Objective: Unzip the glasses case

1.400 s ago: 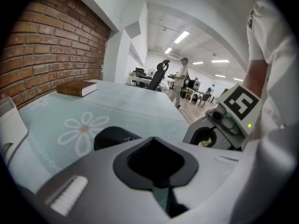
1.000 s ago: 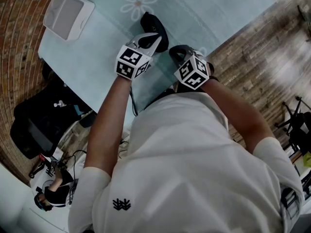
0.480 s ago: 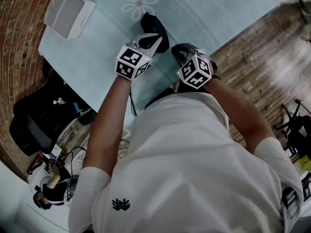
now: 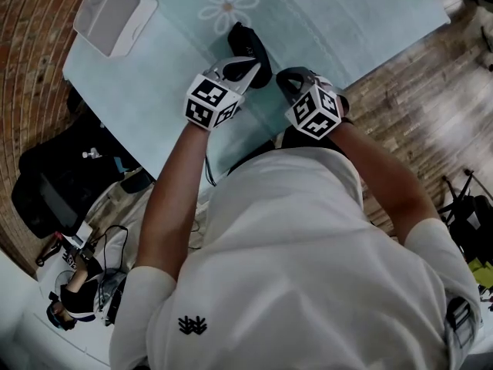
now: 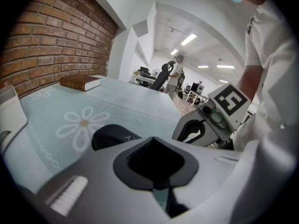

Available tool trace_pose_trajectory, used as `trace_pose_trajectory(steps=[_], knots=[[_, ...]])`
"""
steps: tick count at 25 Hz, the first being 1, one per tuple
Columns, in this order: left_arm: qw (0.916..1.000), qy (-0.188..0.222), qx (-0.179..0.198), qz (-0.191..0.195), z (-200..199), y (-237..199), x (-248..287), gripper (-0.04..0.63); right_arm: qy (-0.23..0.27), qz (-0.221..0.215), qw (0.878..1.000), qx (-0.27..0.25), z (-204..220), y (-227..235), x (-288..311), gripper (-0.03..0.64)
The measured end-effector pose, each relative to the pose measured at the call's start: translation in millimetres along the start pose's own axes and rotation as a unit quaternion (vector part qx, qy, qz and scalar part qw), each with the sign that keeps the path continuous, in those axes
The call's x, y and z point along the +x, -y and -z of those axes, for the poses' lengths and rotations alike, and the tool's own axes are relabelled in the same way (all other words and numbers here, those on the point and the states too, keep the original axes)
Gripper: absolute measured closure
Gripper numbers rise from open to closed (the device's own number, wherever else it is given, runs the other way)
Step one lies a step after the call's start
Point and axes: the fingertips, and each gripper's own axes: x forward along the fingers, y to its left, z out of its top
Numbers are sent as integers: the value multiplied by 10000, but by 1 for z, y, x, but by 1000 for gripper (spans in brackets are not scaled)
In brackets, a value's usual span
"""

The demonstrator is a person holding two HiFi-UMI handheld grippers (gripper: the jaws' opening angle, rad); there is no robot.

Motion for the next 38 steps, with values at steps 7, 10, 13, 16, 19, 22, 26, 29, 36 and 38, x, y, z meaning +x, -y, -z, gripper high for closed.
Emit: trace_pose_trajectory(steps=[7,10,13,16,19,22,26,29,36,38], knots=[[9999,8,-129,-40,1,-1,0,541,-16,-148,9997,-199,-3,10,3,615],[9998,23,-182,-48,1,-1,0,541,-22,-189,9995,-265,-5,15,4,615],[9997,35,-231,-56,1,-1,-1,541,-21,-234,9993,-294,-7,19,6,615],[9996,42,-278,-74,2,-2,0,541,-11,-284,9990,-335,-9,24,9,615],[9994,48,-343,-97,1,-2,0,541,-10,-341,9986,-401,-11,29,10,615],[9990,38,-426,-114,1,-1,0,541,-17,-410,9980,-472,-12,33,11,615],[9986,38,-494,-169,1,-2,1,541,-10,-488,9970,-594,-14,38,13,615],[9981,45,-575,-225,1,-2,1,541,0,-549,9963,-667,-16,42,15,615],[9963,101,-771,-369,2,-4,2,543,36,-683,9942,-828,-22,52,21,615],[9959,104,-814,-389,2,-4,2,543,41,-726,9935,-880,-23,54,22,615]])
